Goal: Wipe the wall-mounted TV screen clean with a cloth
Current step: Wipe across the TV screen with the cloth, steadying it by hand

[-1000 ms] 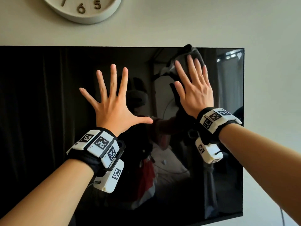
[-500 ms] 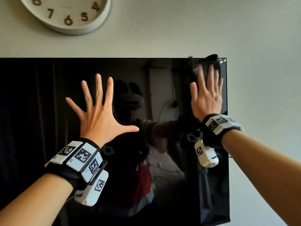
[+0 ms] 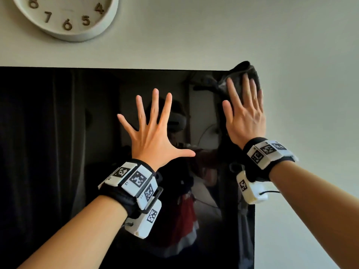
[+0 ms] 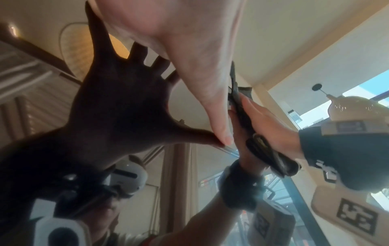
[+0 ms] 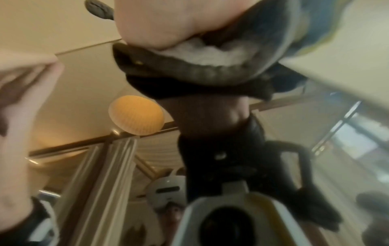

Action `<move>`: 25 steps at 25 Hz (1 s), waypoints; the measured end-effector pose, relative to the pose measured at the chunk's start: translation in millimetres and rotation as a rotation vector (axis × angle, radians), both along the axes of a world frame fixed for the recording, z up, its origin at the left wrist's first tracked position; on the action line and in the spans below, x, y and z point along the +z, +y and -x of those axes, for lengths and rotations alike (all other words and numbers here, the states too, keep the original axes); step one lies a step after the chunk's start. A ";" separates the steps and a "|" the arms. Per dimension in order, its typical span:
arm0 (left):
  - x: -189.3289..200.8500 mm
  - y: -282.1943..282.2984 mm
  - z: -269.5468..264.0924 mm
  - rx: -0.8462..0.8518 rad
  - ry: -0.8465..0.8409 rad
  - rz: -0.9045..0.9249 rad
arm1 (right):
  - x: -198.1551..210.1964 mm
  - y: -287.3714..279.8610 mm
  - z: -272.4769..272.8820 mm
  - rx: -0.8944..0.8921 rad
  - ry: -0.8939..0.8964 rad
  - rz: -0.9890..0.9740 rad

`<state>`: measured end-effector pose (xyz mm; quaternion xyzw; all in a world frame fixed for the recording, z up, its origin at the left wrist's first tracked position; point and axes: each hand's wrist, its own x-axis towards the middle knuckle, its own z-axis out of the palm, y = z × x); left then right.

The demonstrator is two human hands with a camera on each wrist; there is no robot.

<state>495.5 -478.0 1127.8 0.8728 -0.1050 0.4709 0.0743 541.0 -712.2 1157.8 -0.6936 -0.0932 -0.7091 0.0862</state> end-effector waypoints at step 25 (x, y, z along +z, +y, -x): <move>-24.8 -8.2 -0.4 -0.004 -0.076 -0.039 | -66.7 30.1 8.1 -0.022 0.159 -0.175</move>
